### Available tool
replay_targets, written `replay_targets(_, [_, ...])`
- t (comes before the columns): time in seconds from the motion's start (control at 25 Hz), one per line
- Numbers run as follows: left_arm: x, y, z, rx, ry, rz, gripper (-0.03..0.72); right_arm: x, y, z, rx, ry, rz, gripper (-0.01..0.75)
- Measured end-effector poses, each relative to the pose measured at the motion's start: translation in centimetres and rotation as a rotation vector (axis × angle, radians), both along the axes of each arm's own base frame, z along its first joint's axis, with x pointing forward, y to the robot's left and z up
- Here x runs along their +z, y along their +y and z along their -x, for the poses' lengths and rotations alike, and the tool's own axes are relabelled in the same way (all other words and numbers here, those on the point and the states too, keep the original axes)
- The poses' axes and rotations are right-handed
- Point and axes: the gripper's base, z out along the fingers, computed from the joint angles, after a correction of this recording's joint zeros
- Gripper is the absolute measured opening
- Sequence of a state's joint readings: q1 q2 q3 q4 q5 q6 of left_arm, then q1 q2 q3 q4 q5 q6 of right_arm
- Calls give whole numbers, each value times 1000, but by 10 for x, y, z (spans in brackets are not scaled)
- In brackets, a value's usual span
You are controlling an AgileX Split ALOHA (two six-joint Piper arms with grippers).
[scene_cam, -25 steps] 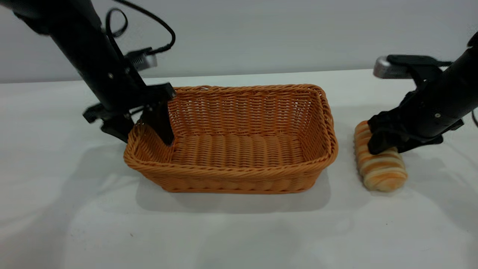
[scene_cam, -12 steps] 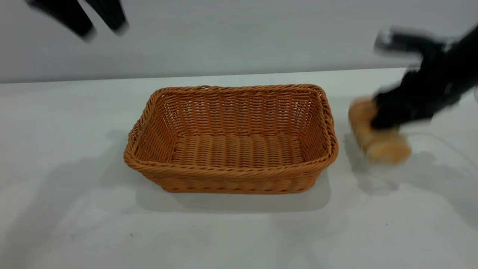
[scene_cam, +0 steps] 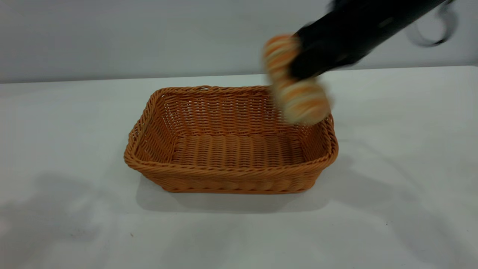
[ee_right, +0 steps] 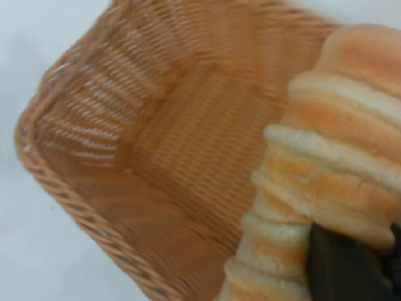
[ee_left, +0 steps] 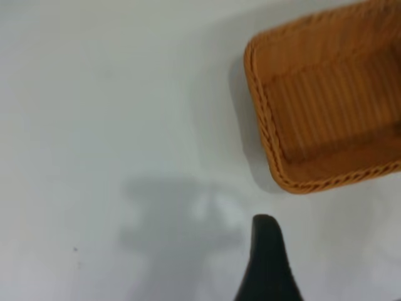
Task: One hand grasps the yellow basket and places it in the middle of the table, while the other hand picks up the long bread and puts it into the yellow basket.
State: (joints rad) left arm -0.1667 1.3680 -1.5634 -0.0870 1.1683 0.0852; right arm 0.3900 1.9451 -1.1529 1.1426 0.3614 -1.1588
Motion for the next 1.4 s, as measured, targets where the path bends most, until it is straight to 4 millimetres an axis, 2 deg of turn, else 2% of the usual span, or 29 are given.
replay_targets(0.08, [9,3,13,2,-36,2,583,-17,23,-4,29,-18,26,158])
replay_targets(0.16, [9,5,23,3,-43,1,583,-33,39,-7,57,-28,52,235])
replay_targets(0.28, [0,7,39,3,-20,-5,583,-48,50,-11,74,-6,52,408])
replay_targets(0.4, [-19,12,57,8,27,-31,583,-42,51,-7,157,8,44,582])
replay_targets(0.48, [-34,17,74,13,57,-58,583,-25,48,1,241,55,17,637])
replay_targets(0.6, [-62,24,102,18,109,-94,583,20,30,18,289,200,-34,642])
replay_targets(0.72, [-93,31,133,28,156,-115,583,72,8,46,342,298,31,597])
replay_targets(0.88, [-123,39,174,42,148,-122,583,119,-15,82,327,380,139,535])
replay_targets(1.0, [-140,43,200,45,103,-113,583,149,-28,108,279,325,145,523])
replay_targets(1.16, [-151,48,227,51,-10,-92,583,158,-48,151,245,321,144,521])
replay_targets(1.4, [-154,52,253,56,-180,-53,582,147,-84,214,190,290,215,521])
